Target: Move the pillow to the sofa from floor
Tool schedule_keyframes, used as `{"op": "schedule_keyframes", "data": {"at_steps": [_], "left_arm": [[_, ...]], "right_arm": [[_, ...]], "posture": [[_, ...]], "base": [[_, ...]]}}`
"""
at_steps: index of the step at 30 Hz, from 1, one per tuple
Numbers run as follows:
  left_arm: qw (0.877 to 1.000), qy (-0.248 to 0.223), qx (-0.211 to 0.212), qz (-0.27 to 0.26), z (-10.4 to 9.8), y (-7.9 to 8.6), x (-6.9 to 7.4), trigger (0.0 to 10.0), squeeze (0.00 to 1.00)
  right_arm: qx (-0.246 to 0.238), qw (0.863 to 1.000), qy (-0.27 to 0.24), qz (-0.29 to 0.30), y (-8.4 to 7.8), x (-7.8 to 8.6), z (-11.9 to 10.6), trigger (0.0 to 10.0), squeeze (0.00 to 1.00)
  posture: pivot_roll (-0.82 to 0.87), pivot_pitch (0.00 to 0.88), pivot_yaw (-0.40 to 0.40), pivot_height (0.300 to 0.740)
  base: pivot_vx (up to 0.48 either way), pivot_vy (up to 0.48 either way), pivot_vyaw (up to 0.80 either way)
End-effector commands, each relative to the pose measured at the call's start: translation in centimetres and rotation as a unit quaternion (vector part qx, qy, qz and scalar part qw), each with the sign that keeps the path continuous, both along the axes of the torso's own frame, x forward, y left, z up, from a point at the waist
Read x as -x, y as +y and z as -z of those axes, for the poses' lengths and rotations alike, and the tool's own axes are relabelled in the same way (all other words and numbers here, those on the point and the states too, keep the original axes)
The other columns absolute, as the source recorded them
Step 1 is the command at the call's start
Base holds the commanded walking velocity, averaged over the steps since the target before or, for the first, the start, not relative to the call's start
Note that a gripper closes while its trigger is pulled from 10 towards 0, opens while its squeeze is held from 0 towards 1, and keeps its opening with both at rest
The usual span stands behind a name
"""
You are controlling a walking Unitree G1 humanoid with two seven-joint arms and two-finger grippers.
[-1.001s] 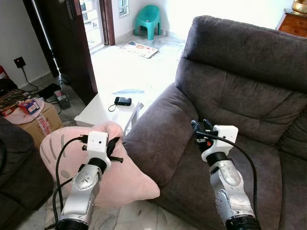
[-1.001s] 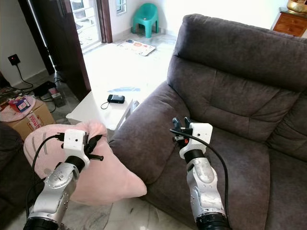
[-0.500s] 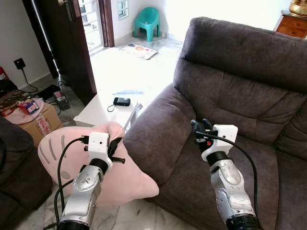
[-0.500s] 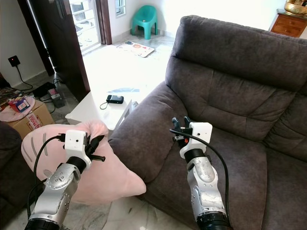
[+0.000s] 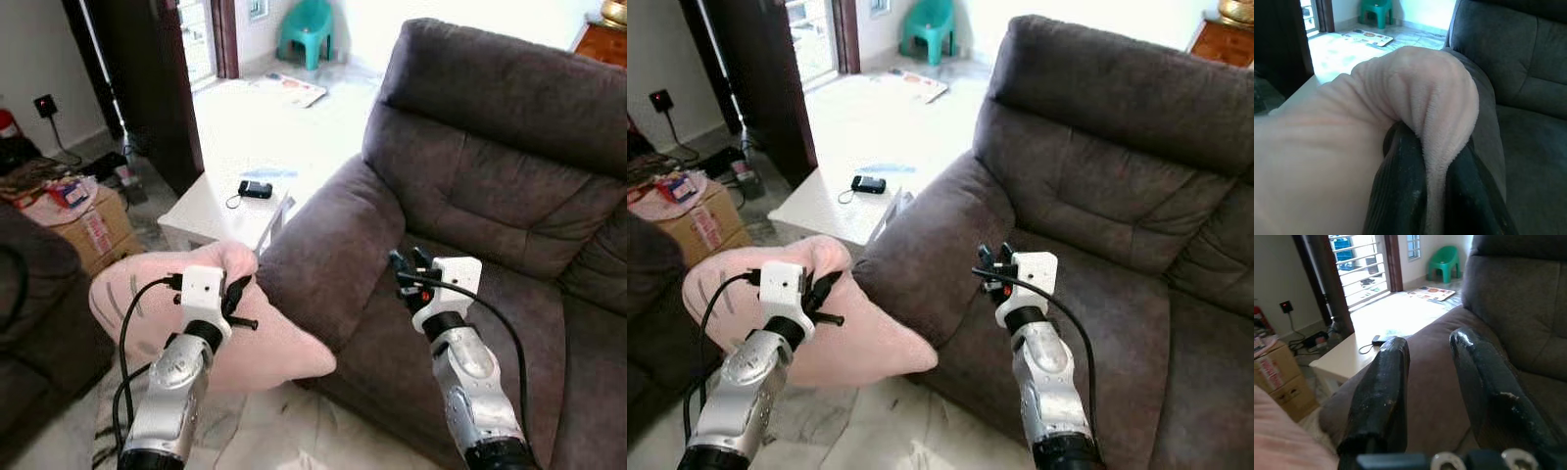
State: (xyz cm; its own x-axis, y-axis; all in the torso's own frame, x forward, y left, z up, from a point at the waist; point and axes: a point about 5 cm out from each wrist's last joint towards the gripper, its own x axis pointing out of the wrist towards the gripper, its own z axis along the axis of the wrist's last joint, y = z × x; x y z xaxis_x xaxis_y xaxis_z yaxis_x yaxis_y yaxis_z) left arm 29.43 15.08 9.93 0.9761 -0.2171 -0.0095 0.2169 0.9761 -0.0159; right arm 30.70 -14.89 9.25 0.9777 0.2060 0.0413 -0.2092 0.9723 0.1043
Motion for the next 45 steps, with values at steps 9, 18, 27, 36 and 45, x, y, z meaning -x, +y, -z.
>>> {"op": "schedule_keyframes", "data": {"at_steps": [9,18,27,36,45], "left_arm": [[0.998,-0.053,-0.002,0.024,-2.4,-1.2,-0.6,10.0,0.0],[0.998,-0.053,0.0,0.025,-2.5,-1.4,-0.7,10.0,0.0],[0.998,-0.049,0.001,0.04,-2.5,-1.6,-0.6,10.0,0.0],[0.994,-0.053,-0.008,0.091,-3.2,-2.8,-0.6,10.0,0.0],[0.988,-0.042,-0.025,0.148,-3.1,-3.9,-0.4,10.0,0.0]], "right_arm": [[0.047,0.997,0.054,-0.021,-1.0,0.1,1.6,10.0,0.0],[0.077,0.993,0.08,-0.047,-1.8,-0.2,2.1,10.0,0.0],[0.167,0.965,0.152,-0.136,-2.1,0.4,4.4,10.0,0.0],[0.208,0.932,0.223,-0.199,-1.9,1.9,7.2,10.0,1.0],[0.241,0.92,0.221,-0.219,-1.6,2.1,7.8,10.0,1.0]], "posture": [[0.1,0.0,-0.078,0.74],[0.1,0.0,-0.085,0.74],[0.1,0.0,-0.08,0.74],[0.11,0.0,-0.078,0.74],[0.1,0.0,-0.071,0.74]], "base": [[0.0,0.0,0.0],[0.0,0.0,0.0],[0.0,0.0,0.0],[0.0,0.0,0.0],[0.0,0.0,0.0]]}}
